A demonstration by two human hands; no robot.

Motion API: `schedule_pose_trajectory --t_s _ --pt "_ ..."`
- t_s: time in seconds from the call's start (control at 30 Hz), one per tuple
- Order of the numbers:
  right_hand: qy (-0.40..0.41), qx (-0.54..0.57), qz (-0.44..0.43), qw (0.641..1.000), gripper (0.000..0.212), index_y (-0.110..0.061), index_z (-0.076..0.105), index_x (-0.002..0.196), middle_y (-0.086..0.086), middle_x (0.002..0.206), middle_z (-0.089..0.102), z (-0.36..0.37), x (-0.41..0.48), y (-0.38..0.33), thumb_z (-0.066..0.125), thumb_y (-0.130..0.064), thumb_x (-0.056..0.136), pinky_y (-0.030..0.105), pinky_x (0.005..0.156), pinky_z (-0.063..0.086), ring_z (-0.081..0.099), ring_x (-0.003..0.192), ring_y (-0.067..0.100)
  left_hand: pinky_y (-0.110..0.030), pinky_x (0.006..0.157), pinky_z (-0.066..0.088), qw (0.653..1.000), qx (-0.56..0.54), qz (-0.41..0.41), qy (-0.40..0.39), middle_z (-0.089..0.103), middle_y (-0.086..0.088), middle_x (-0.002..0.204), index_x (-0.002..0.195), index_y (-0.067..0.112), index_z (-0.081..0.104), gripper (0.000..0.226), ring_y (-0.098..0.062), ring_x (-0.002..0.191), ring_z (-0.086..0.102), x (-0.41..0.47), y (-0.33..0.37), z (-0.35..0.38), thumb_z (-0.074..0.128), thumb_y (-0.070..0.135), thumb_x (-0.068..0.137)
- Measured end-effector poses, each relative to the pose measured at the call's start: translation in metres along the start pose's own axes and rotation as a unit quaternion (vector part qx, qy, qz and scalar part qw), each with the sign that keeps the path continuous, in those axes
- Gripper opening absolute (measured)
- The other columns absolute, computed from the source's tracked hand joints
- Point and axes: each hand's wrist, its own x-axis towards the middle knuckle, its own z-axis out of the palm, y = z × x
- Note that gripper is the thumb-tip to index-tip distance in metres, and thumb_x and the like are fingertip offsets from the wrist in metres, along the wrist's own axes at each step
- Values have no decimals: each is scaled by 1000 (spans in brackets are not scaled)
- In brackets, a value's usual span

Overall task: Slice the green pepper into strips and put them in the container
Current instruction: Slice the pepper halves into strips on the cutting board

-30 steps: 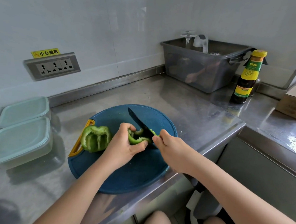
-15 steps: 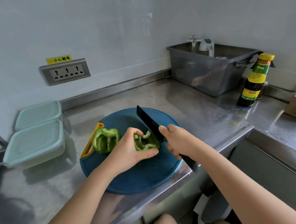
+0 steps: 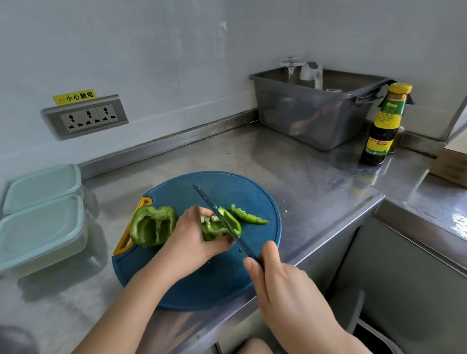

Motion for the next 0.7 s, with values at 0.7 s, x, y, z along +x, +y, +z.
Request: schedule_pose_trajectory --t_s 0.7 --pt "0 -96 -19 995 28 -20 18 89 -4 57 33 11 29 2 18 -47 99 32 44 22 29 46 17 -21 85 35 999 39 10 -21 45 6 112 115 24 45 56 -7 105 47 -2 5 -6 68 52 72"
